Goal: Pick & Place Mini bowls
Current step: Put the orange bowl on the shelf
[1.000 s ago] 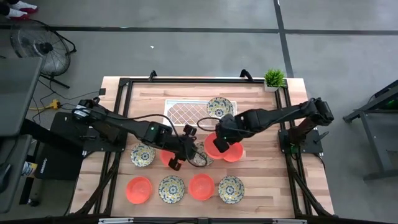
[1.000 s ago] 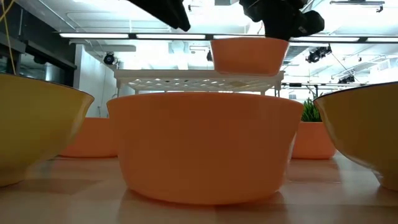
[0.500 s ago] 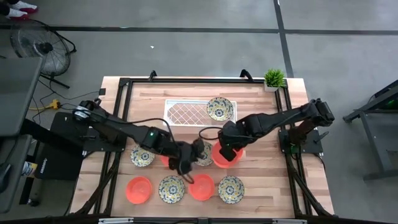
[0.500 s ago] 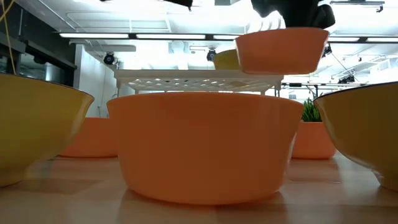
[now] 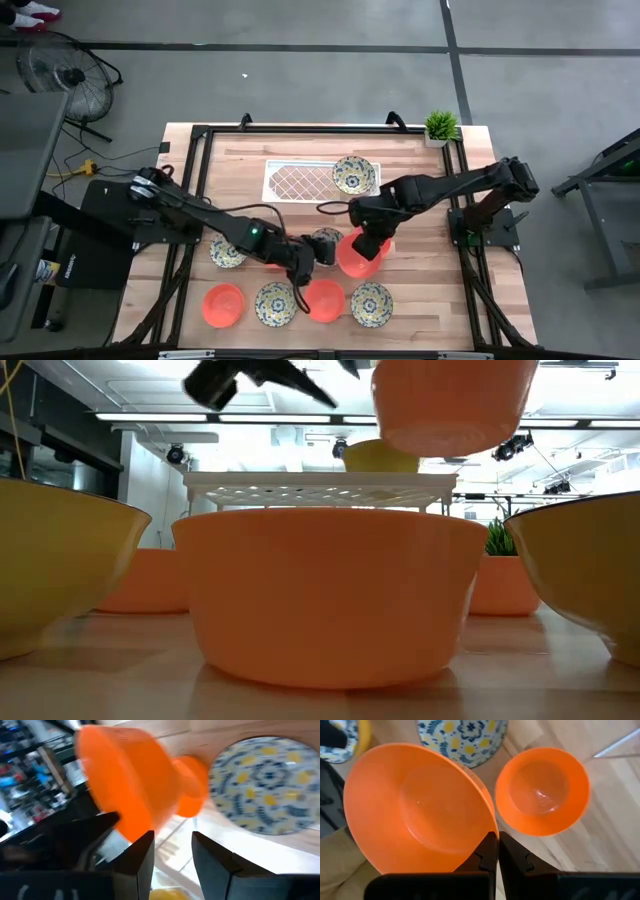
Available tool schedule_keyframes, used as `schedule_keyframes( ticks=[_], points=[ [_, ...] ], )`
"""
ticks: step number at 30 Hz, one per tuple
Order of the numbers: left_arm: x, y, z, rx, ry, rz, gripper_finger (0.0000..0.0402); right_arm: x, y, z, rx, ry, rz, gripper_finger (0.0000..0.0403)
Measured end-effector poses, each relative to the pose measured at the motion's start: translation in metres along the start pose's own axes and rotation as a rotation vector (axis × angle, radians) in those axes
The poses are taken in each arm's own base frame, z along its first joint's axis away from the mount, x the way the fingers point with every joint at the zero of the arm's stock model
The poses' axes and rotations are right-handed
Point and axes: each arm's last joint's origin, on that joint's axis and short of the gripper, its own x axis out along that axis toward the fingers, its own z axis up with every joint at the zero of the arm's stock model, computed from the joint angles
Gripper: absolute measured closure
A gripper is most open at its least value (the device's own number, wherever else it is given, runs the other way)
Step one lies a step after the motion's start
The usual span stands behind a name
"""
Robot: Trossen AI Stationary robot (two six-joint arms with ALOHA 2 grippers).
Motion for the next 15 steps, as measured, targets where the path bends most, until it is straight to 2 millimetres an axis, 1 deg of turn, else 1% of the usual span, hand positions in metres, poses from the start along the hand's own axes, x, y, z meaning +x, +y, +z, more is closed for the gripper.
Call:
schedule_keyframes(
  ticks=[4,10,15],
  points=[
    [0.0054,0.0002,-0.0034,0.012,0.011,-0.002,0.0276,-0.0006,-0.0009,0.0013,0.006,0.004,0.009,0.0403],
    [0.0045,0.0007,-0.0023,0.014,0.003,0.003,0.0276,-0.0015,-0.0043,0.0048,0.009,0.009,0.009,0.0403],
    [0.0048,0.0,-0.0025,0.034,-0.011,-0.004,0.0276,-0.0029,-0.0087,0.01,-0.025,0.033,0.036,0.0403]
  ],
)
